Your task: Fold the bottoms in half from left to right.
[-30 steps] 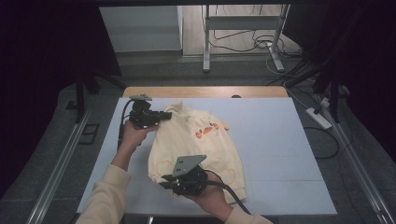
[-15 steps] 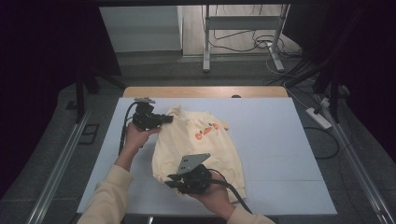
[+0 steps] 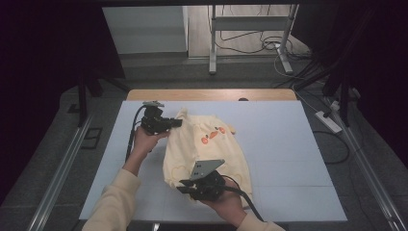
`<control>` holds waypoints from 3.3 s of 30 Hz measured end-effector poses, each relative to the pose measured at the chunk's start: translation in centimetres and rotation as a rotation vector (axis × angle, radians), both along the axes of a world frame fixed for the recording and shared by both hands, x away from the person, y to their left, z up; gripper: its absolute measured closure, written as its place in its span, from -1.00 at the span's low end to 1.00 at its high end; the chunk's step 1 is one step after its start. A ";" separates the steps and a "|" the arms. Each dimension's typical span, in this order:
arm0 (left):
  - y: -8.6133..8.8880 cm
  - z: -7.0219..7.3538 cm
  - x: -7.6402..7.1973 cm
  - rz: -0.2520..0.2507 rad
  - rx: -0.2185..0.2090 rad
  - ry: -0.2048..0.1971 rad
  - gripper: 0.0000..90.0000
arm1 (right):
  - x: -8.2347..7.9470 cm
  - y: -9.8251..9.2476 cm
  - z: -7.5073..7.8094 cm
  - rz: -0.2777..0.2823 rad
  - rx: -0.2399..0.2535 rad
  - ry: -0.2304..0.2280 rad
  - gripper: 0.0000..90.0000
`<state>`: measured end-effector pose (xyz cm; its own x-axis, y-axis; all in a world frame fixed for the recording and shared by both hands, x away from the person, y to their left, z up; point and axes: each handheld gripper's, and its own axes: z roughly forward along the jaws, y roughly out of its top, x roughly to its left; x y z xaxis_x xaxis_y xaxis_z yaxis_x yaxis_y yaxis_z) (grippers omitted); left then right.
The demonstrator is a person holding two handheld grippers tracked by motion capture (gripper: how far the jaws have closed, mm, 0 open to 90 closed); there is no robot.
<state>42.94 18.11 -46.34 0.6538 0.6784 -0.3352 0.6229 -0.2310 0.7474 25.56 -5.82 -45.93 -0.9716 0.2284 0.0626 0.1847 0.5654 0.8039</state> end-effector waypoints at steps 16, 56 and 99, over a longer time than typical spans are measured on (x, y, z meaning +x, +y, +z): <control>-1.6 -0.5 0.0 -0.003 -0.001 0.004 0.81 | 0.0 -1.9 -0.2 -0.036 -0.013 0.009 0.71; -4.2 -1.0 0.0 -0.018 -0.009 -0.025 0.80 | 0.4 -6.5 -0.6 -0.120 -0.022 0.042 0.71; -8.3 -0.6 1.2 -0.059 -0.004 -0.017 0.80 | 0.2 -10.6 -0.5 -0.193 -0.014 0.051 0.72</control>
<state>44.13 9.78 -46.94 0.6983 0.6370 -0.3264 0.5952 -0.2635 0.7591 25.80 -16.42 -46.45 -0.9053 0.4113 0.1057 0.3308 0.5268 0.7830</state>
